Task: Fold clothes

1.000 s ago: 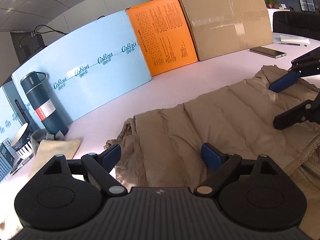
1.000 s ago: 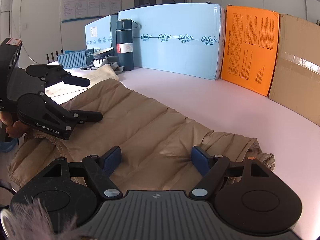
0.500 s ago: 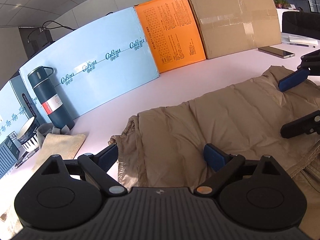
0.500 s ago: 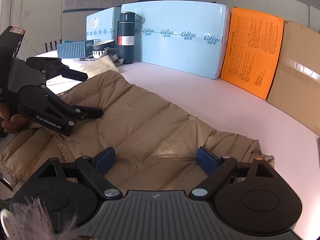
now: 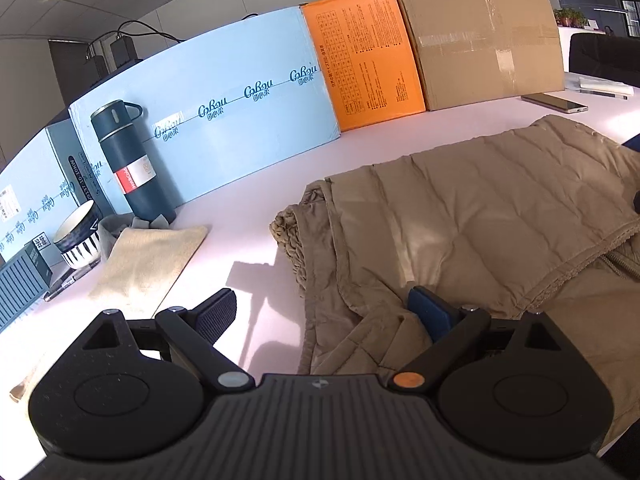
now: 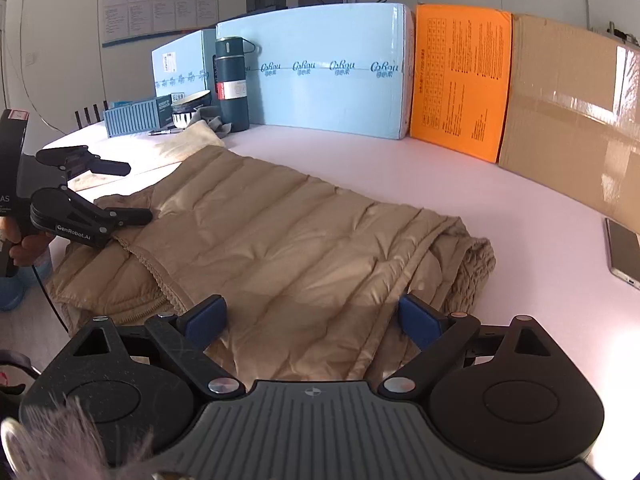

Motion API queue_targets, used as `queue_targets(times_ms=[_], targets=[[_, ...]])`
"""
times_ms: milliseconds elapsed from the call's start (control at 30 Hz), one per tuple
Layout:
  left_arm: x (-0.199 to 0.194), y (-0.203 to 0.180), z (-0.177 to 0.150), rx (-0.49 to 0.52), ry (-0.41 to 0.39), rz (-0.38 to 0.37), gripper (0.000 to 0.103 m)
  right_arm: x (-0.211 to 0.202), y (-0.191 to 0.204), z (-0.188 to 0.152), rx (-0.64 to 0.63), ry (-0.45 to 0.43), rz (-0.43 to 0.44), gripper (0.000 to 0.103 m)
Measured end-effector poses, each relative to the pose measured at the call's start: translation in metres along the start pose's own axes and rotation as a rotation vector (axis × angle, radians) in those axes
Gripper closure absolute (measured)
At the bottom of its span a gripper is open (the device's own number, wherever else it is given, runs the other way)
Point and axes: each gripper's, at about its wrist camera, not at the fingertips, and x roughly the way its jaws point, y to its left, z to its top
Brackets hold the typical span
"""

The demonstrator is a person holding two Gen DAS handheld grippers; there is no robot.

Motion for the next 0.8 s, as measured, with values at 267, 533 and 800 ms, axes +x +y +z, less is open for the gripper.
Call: queue_targets(times_ms=[267,533,800], targets=[[-0.018,0.018,-0.013,-0.063,-0.077,-0.061,0.011,-0.026,0.001,0.002,0.018,-0.094,-0.024,0.008],[-0.026,0.024,0.022,-0.086,-0.154,-0.043,0.011,-0.045,-0.032,0.011,0.197,-0.194,-0.122,0.001],[-0.009,0.006,0.073,-0.011,-0.144,0.079,0.011,-0.004,-0.046,0.038,0.238,-0.124,-0.232,0.001]])
